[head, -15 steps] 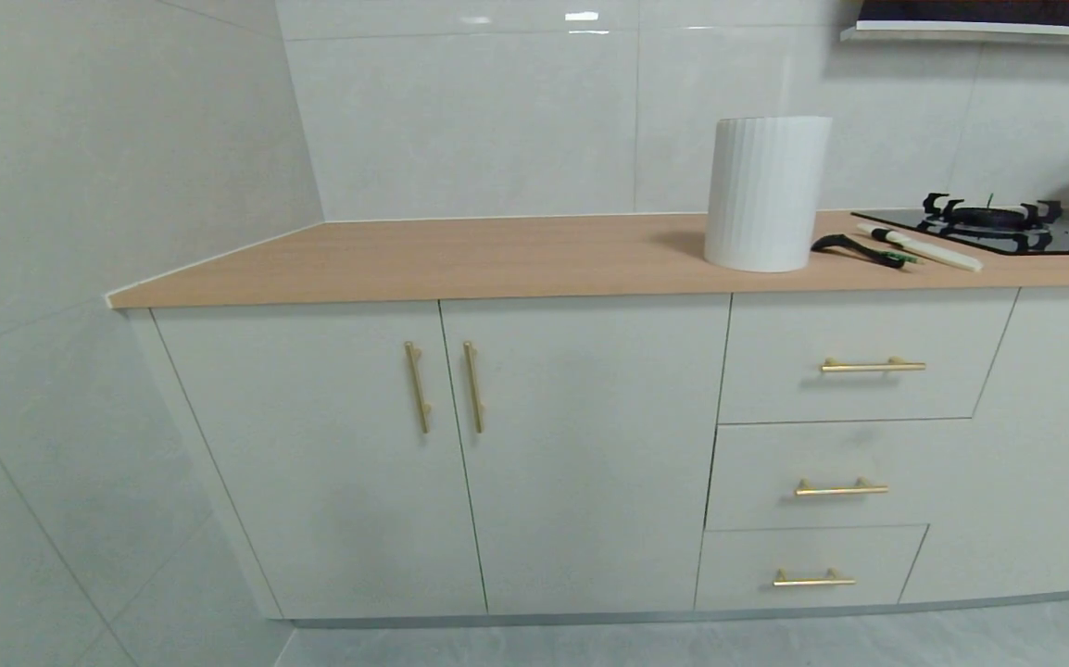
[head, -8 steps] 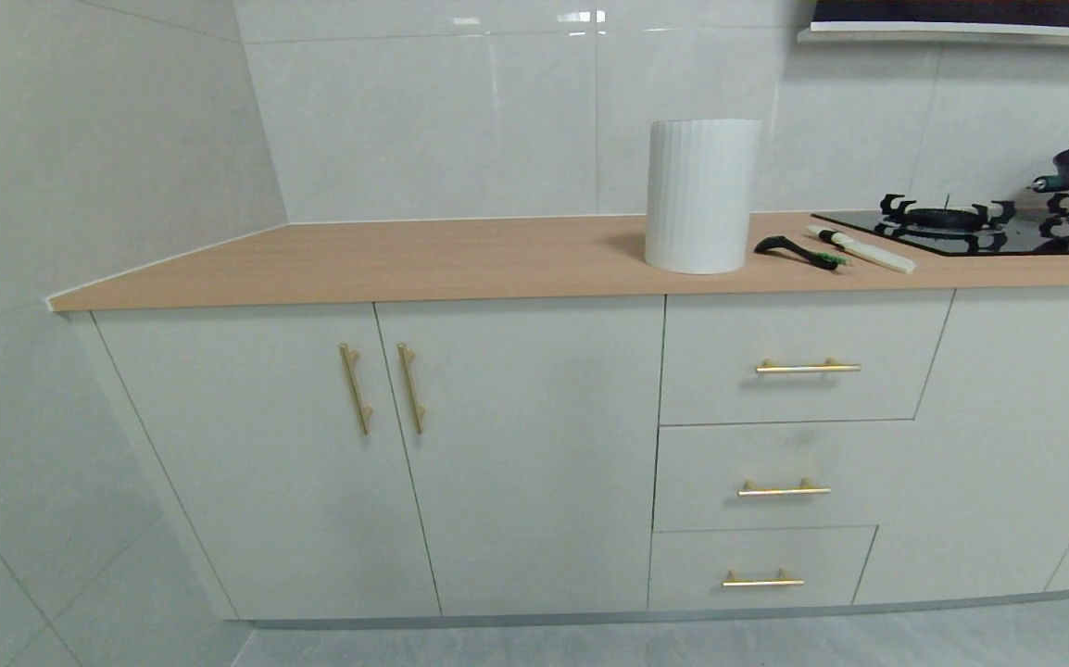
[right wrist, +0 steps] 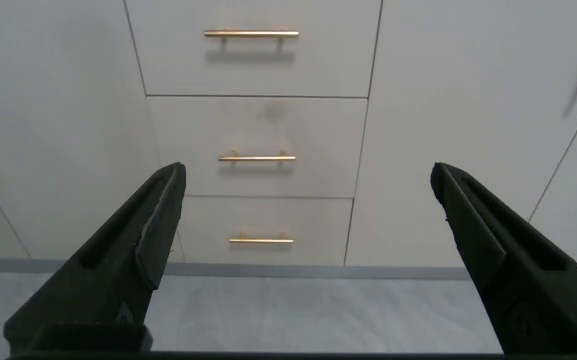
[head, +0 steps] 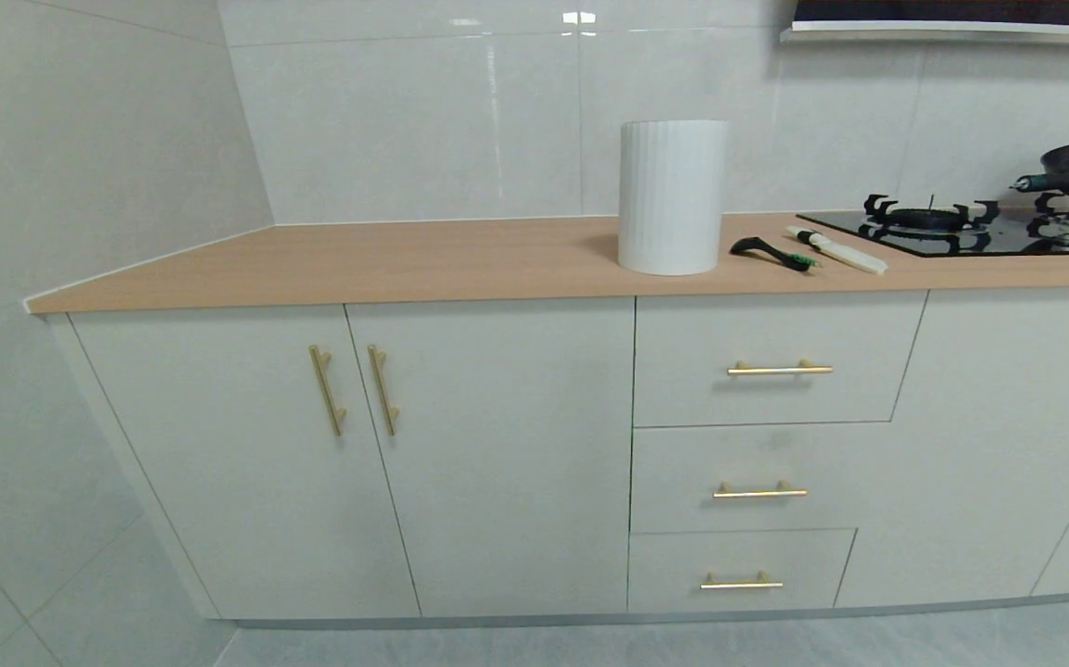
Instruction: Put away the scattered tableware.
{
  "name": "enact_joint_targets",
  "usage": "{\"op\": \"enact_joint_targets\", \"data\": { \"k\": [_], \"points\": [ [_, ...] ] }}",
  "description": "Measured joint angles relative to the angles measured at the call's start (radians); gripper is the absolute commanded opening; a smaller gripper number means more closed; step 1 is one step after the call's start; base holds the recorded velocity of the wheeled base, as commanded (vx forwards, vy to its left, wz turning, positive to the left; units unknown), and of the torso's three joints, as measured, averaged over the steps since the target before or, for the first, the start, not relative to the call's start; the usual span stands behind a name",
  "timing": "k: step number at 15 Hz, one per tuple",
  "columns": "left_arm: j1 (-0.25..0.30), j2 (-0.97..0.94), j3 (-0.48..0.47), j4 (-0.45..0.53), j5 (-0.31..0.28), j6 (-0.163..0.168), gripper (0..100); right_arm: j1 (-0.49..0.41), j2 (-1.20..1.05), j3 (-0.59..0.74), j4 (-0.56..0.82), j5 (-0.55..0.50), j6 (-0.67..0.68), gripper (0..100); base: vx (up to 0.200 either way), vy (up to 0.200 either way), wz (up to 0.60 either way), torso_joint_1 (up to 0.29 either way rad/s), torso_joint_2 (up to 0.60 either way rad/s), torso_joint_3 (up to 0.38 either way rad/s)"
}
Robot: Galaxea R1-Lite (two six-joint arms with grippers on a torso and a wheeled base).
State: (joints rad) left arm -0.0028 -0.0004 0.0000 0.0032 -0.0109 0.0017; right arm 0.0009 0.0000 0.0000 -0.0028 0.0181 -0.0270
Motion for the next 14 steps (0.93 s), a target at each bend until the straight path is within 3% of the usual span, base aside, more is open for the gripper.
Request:
{"op": "enact_joint_targets", "data": {
  "k": [7,14],
  "points": [
    [0.0,0.0,0.0,0.0,0.0,-0.001,100,0.0,0.0,0.0,0.0,0.0,0.0,100,0.2,0.0,0.0,0.0,0.01,0.002],
    [0.0,0.0,0.0,0.0,0.0,0.0,100,-0.001,0.0,0.0,0.0,0.002,-0.001,100,0.0,0.0,0.0,0.0,0.0,0.0]
  ]
}}
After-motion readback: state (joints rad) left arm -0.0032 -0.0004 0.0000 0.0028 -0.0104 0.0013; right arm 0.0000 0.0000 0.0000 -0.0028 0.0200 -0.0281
